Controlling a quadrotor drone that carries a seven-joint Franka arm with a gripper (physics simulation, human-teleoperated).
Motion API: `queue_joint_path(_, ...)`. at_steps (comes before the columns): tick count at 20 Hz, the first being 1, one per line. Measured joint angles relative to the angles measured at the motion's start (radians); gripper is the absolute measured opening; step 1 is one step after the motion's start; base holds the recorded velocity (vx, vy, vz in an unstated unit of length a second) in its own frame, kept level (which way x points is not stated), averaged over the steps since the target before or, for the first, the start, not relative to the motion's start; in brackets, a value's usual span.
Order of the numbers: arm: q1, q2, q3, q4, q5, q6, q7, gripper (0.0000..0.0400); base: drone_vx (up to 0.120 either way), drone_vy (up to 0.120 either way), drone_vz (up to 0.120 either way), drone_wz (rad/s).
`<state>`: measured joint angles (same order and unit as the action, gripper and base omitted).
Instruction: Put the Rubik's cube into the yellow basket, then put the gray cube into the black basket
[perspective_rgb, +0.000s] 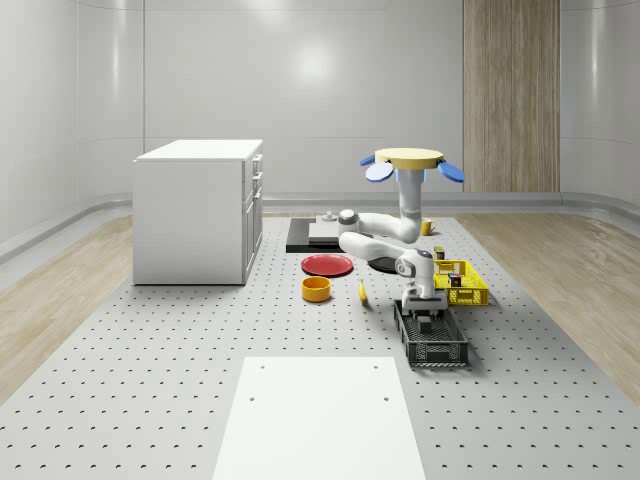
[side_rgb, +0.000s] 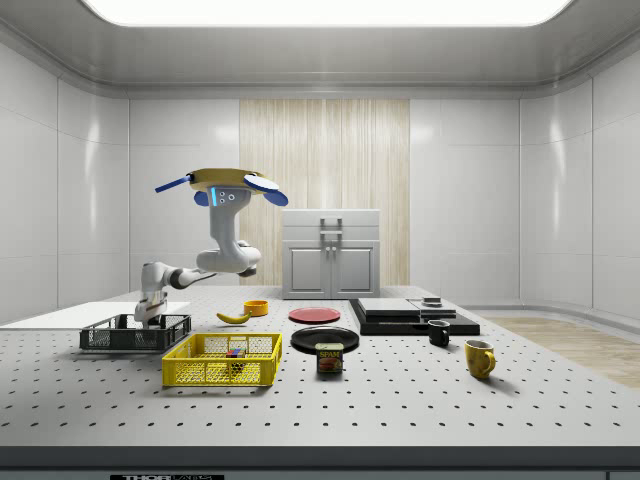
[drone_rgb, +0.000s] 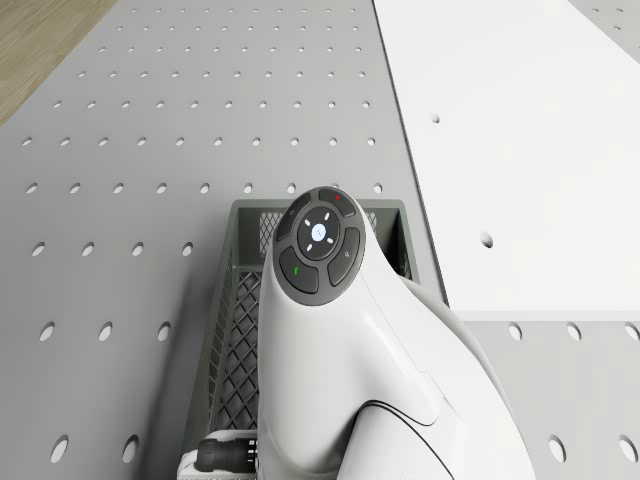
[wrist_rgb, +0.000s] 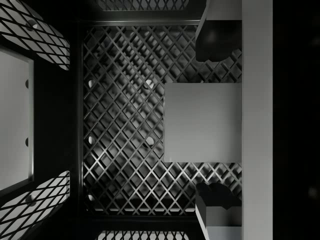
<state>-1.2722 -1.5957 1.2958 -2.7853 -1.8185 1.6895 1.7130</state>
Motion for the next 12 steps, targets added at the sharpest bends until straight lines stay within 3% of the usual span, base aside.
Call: queue_joint_path(12,0.023,0.003,0.135,-0.027,0.124,-0.052,-0.005,0.0398,0.0,0.0,0.0,0.0)
